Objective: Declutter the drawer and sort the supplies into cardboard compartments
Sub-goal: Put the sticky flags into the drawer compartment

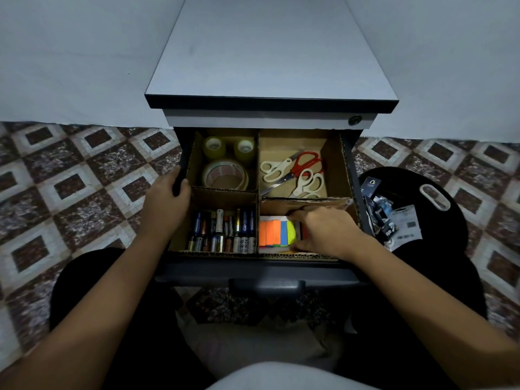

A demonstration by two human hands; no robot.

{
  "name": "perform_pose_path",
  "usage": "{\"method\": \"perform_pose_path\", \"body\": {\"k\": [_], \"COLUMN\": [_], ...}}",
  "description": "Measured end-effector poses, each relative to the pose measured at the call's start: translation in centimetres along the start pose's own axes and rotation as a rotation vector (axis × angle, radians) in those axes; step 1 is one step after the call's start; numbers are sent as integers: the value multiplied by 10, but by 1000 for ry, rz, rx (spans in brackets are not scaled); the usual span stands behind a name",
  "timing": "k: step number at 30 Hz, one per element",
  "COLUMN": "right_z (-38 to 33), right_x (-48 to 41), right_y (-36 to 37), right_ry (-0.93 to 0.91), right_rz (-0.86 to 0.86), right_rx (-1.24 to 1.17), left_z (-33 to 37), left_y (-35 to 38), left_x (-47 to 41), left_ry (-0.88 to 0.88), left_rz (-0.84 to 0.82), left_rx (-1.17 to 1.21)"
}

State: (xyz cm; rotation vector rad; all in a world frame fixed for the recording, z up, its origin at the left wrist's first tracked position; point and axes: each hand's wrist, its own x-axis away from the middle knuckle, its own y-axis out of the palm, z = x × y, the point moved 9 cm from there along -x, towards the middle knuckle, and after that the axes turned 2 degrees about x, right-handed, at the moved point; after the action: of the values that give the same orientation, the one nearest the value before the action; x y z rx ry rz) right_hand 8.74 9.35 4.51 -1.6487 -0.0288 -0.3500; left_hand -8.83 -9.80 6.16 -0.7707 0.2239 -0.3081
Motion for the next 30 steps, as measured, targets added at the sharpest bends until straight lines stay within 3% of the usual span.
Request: {"method": "perform_pose_path", "body": {"k": [16, 30], "right_z": [-11, -4], "right_x": [-1, 2], "right_y": [-3, -2], "right_ry": [-86, -28], "right_rz": [17, -21], "right_rx": [132, 29], "left_z": [0, -2], "left_y": [0, 0], "left_x": [0, -1], "left_ry": [-5, -15], "left_rz": [-2, 2], "left_rx": [11, 25]}}
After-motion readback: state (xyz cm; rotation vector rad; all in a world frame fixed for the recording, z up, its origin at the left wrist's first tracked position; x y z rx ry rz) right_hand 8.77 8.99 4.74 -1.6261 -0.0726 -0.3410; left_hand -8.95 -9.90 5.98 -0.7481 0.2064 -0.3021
